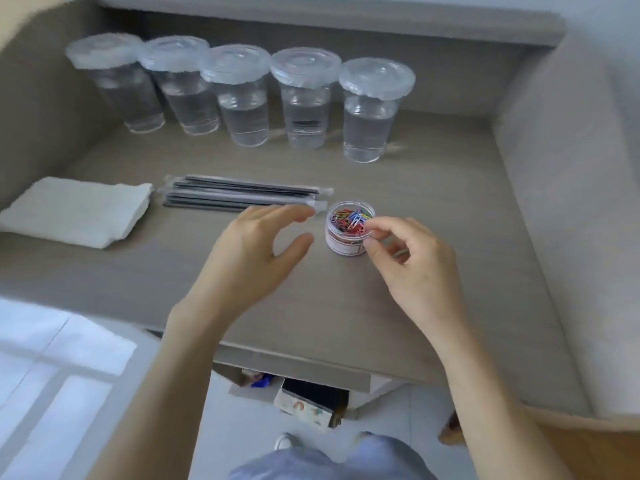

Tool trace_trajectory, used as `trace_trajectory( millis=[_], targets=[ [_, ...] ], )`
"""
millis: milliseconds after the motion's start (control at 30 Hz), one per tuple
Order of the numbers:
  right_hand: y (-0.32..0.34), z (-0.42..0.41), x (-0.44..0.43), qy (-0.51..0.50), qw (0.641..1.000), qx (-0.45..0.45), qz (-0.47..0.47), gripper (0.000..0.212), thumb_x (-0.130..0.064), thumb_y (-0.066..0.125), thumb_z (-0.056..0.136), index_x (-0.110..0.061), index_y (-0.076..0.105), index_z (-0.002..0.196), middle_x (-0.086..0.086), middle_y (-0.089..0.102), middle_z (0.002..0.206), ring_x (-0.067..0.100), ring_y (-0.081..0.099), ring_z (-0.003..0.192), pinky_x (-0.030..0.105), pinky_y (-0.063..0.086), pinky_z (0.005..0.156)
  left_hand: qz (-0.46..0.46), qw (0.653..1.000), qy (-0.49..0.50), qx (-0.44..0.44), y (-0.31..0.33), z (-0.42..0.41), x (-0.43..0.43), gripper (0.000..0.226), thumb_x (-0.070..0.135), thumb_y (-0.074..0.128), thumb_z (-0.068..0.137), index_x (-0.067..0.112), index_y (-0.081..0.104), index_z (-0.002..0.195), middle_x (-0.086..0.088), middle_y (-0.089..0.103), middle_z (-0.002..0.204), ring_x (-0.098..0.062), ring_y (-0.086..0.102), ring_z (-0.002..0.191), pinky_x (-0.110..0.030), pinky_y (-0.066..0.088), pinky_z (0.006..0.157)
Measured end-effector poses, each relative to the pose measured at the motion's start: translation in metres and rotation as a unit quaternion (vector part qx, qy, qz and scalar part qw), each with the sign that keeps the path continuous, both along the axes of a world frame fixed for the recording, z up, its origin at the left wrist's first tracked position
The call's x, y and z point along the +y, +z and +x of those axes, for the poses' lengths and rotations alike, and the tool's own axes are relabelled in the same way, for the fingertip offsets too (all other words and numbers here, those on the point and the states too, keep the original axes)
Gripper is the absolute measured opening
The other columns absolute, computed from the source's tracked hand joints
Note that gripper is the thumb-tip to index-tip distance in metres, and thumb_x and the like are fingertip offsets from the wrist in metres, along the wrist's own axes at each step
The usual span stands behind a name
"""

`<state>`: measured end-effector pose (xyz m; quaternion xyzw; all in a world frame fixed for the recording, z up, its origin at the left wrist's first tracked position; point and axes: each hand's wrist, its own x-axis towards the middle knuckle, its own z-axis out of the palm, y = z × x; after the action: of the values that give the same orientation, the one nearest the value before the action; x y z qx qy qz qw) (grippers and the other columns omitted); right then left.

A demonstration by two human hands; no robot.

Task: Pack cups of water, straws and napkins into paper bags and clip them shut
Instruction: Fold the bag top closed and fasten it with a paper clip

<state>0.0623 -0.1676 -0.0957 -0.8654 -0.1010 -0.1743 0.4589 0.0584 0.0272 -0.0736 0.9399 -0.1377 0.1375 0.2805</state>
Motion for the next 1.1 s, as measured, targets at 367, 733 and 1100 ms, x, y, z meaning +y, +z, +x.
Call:
trace_trajectory(
  millis=[367, 733, 1100],
  targets=[
    [0.022, 0.042, 0.016, 0.021, 0.98, 0.103, -0.167, 0.016, -0.021, 0.062, 0.086, -0.024, 0.072, 0.099, -0.006, 0.048, 0.085, 0.01, 0.048, 0.068, 0.032, 0.043, 0.069, -0.08, 0.995, -0.056, -0.002, -0.006, 0.043, 0.0, 0.038, 0.039, 0.053, 0.083, 0.019, 0.065, 0.113, 0.023, 0.057, 0.102, -0.001, 0.053, 0.099, 0.001, 0.031, 0.085],
    [0.029, 0.053, 0.018, 0.037, 0.959, 0.116, -0.257, 0.007, -0.025, 0.061, 0.087, -0.02, 0.065, 0.085, -0.008, 0.042, 0.083, 0.017, 0.049, 0.074, 0.034, 0.044, 0.066, -0.079, 0.993, -0.086, 0.014, -0.013, 0.049, 0.002, 0.045, 0.042, 0.048, 0.082, 0.018, 0.064, 0.116, 0.01, 0.066, 0.105, -0.003, 0.054, 0.099, -0.011, 0.037, 0.088],
    [0.028, 0.043, 0.007, -0.001, 0.995, 0.087, -0.058, 0.019, -0.013, 0.062, 0.083, -0.024, 0.058, 0.068, -0.017, 0.058, 0.066, 0.007, 0.049, 0.061, 0.012, 0.036, 0.055, -0.098, 0.991, -0.088, 0.011, -0.012, 0.044, 0.004, 0.048, 0.045, 0.045, 0.081, 0.018, 0.065, 0.115, 0.011, 0.066, 0.104, -0.001, 0.053, 0.099, -0.004, 0.034, 0.085]
  ],
)
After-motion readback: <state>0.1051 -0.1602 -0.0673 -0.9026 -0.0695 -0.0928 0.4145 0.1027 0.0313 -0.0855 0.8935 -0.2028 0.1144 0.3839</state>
